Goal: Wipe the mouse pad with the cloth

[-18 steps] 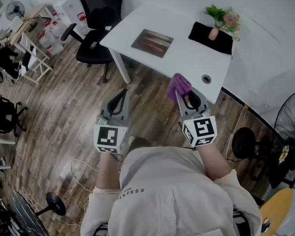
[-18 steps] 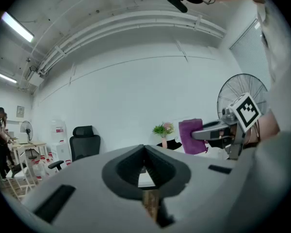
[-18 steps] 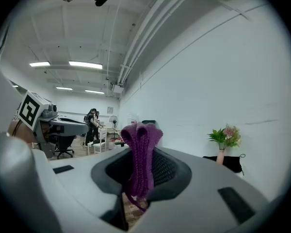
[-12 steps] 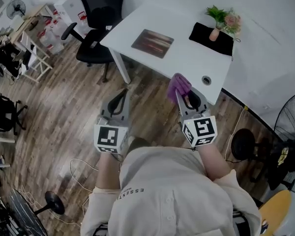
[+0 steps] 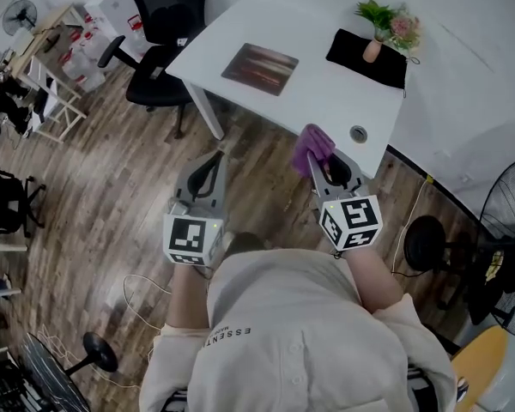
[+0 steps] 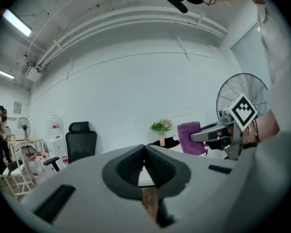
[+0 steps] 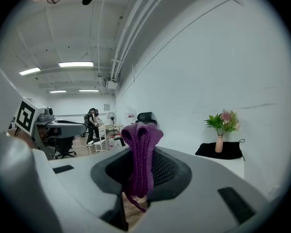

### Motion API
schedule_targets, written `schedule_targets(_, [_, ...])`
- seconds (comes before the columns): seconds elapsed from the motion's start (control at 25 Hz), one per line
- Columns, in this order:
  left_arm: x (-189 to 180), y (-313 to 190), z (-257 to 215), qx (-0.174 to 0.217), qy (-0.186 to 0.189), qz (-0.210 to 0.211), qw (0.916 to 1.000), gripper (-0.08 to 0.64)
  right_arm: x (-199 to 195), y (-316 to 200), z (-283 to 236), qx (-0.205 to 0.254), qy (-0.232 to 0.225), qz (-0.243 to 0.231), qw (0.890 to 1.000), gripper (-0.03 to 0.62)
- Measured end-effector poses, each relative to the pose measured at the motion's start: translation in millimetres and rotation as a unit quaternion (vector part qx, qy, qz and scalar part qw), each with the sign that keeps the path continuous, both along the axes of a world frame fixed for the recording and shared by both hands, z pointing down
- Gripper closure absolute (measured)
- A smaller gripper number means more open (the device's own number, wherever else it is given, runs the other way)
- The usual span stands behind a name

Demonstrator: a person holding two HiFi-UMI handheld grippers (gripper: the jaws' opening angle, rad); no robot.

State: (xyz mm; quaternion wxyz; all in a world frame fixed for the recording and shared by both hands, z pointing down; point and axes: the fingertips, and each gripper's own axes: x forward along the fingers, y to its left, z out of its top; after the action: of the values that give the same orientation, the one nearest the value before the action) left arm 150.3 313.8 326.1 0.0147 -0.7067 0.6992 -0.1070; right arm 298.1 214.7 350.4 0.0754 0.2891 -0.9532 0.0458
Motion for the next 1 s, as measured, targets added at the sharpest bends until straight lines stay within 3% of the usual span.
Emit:
schedule_targets(0.24, [-12.8,-22.1,10.0,-0.014,0.003,0.009,0.9999,0.558,-9.9,-19.4,10.7,-0.011,0.007,0.005,1.0,0.5])
schedule_targets(0.48, [-43.8,-58.3,18.4,-0.011,0.011,0.029,0.9994,0.558,-46.1,-46.3,18.6,-0.006,0.017,0.004,1.0,0.5])
schedule_targets(0.72, [-118.4,-115.3,26.7,-0.02,0.012,0.063,0.9978,0.558,-104.8,-99.3,28.9,-0.02,0.022,0.058,0.998,0.5])
schedule_targets(1.0, [-215.5,-205.3,3.9,-0.014,0.011,0.113,0.9934,0.558,-183.8,-177.1,21.6,-0.042,0.026,0.121,0.991,0.5])
